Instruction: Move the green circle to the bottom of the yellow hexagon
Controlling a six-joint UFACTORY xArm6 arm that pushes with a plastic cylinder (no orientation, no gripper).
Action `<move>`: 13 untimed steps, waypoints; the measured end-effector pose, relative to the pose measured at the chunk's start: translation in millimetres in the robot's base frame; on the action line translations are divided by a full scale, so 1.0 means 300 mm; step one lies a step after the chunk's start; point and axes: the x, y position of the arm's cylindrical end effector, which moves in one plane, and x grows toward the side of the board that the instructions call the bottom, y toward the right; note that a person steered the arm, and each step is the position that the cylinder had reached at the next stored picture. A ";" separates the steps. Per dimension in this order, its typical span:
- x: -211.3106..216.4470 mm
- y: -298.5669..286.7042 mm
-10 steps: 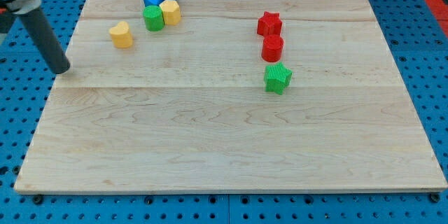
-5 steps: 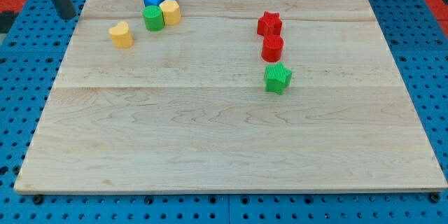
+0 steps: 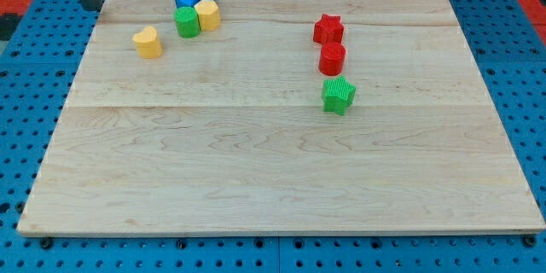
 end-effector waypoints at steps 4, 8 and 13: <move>0.008 0.382; 0.079 0.382; 0.061 0.381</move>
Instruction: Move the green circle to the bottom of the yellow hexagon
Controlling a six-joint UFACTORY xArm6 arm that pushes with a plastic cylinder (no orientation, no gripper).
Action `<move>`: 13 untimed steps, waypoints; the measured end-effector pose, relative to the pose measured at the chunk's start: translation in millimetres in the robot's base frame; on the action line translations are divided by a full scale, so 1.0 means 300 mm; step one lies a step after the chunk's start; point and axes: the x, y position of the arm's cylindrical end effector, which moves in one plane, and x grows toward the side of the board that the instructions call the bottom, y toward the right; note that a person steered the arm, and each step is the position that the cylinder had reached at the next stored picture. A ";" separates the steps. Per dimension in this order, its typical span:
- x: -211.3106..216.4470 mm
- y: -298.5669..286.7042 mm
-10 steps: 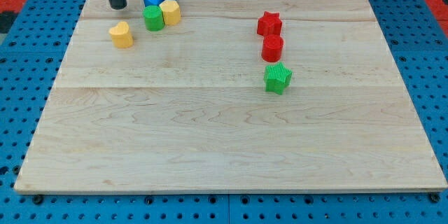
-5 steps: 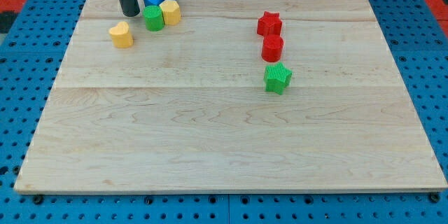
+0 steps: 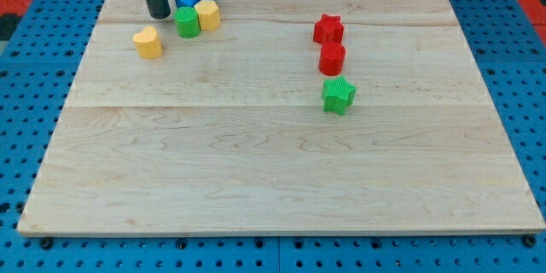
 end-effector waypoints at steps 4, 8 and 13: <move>0.001 0.027; 0.199 0.371; 0.539 0.827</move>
